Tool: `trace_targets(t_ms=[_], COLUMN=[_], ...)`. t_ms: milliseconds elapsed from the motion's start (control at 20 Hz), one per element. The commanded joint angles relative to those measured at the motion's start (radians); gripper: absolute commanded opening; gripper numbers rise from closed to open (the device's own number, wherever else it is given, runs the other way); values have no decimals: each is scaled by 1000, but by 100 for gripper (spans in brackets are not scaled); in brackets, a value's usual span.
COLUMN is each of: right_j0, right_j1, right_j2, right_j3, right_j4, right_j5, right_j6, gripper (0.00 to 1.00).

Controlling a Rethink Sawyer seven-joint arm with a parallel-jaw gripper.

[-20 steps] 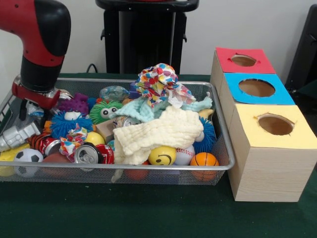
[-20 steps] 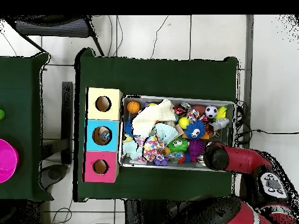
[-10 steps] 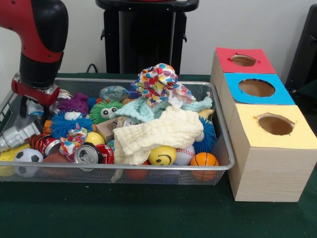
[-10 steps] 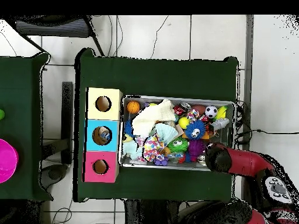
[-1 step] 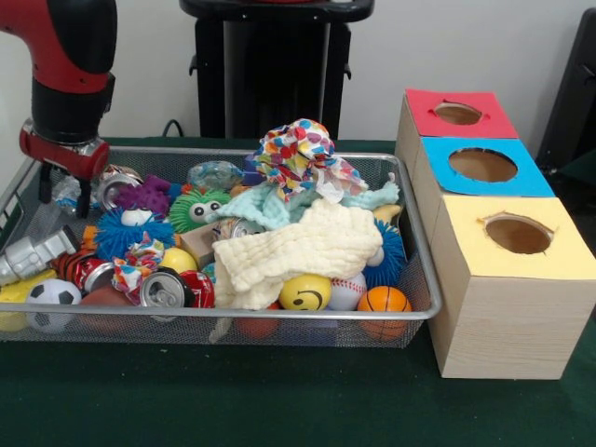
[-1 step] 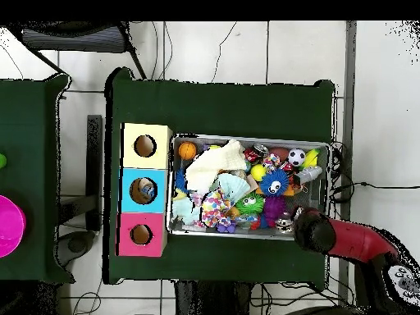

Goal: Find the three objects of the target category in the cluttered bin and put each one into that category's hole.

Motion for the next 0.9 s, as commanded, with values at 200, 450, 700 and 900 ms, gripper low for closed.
trace_targets(t_ms=[200, 450, 700, 900], right_j0=[-19, -27, -41, -34], right_j1=[66, 75, -1, -46], right_j2=[98, 104, 115, 107], right_j3=[78, 81, 154, 181], right_j4=[-16, -12, -1, 7], right_j5=[5, -2, -36, -38], right_j6=[21, 24, 50, 65], gripper=[100, 100, 100, 100])
